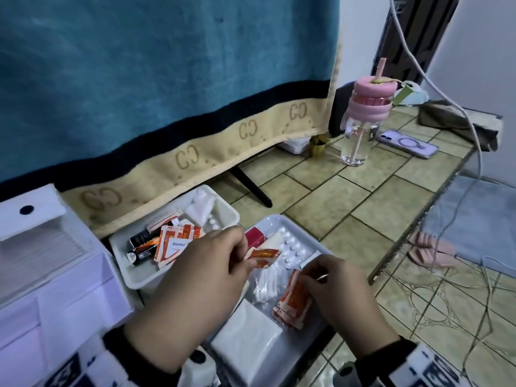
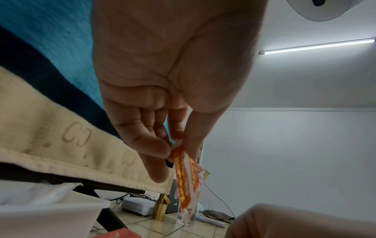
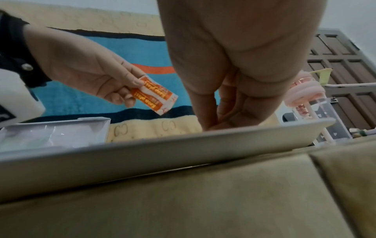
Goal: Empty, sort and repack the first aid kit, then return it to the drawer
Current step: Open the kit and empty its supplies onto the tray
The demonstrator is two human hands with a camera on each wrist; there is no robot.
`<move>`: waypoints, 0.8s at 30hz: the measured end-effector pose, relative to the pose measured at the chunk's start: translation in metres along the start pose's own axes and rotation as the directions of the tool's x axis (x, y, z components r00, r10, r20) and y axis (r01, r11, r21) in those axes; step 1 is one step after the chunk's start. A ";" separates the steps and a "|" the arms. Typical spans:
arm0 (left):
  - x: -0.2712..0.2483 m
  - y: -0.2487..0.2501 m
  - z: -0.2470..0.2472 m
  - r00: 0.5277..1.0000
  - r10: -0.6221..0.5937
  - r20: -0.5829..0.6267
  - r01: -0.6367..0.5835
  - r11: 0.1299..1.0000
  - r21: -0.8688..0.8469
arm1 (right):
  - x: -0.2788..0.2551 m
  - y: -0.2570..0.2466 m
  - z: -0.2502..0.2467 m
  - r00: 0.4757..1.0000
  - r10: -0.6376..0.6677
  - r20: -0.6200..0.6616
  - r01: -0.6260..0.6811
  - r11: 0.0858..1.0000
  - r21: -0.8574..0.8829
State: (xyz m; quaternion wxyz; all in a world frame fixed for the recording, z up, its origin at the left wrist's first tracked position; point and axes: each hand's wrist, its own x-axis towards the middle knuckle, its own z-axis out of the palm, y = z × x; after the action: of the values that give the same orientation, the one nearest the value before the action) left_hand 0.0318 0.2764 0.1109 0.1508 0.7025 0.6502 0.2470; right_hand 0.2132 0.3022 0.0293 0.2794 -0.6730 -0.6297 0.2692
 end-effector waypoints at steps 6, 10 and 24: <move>0.001 -0.005 0.001 0.994 -0.089 0.059 0.093 0.993 -0.074 | 0.000 0.003 -0.012 0.995 -0.007 -0.095 0.025 0.982 0.187; 0.001 -0.003 0.006 0.992 -0.041 0.122 0.055 0.992 -0.116 | -0.016 -0.012 -0.033 0.985 -0.100 0.137 0.002 0.814 0.580; 0.007 -0.004 0.005 0.999 -0.034 -0.030 0.029 0.987 -0.157 | -0.026 0.012 -0.030 0.917 0.343 0.202 -0.397 0.823 0.406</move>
State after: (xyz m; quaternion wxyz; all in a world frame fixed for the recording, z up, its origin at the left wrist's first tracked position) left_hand 0.0311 0.2841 0.1053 0.1986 0.6739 0.6423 0.3065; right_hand 0.2413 0.2747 0.0423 0.3276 -0.6845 -0.4255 0.4931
